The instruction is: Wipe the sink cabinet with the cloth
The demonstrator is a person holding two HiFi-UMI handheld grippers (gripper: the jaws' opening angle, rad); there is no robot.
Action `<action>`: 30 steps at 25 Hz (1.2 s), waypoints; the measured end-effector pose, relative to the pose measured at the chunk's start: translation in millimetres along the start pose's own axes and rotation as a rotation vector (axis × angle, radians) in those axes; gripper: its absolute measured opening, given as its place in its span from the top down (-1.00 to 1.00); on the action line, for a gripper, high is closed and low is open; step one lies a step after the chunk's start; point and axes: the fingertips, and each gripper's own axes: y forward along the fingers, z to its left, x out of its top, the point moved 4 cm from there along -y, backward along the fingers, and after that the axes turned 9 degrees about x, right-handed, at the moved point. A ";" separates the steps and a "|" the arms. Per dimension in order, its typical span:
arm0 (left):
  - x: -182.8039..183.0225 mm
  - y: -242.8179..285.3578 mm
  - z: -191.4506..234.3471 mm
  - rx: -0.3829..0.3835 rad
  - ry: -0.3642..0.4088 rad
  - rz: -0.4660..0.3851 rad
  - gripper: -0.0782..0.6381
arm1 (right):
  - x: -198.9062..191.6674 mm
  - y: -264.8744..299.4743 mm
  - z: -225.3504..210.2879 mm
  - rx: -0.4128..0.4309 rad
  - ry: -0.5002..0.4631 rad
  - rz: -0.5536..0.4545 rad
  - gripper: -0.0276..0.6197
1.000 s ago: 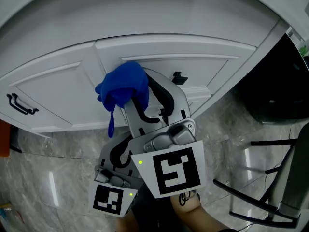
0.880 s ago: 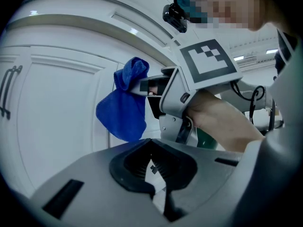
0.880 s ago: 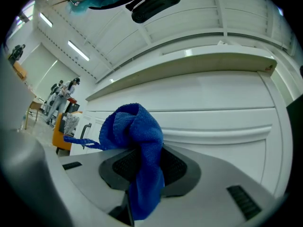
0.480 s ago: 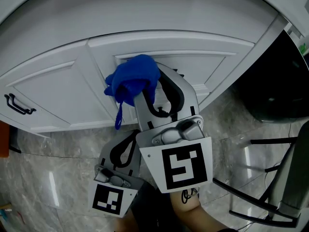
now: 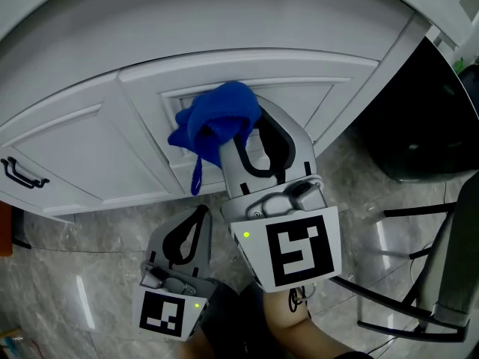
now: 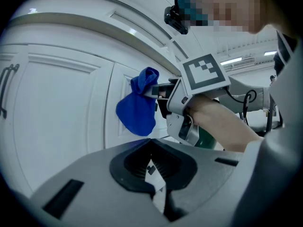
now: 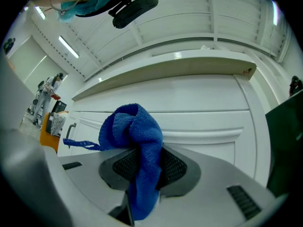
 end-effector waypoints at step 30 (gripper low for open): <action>-7.5 7.0 -6.5 -0.047 0.053 0.015 0.77 | 3.3 -34.1 -56.6 -0.091 0.018 -0.022 0.55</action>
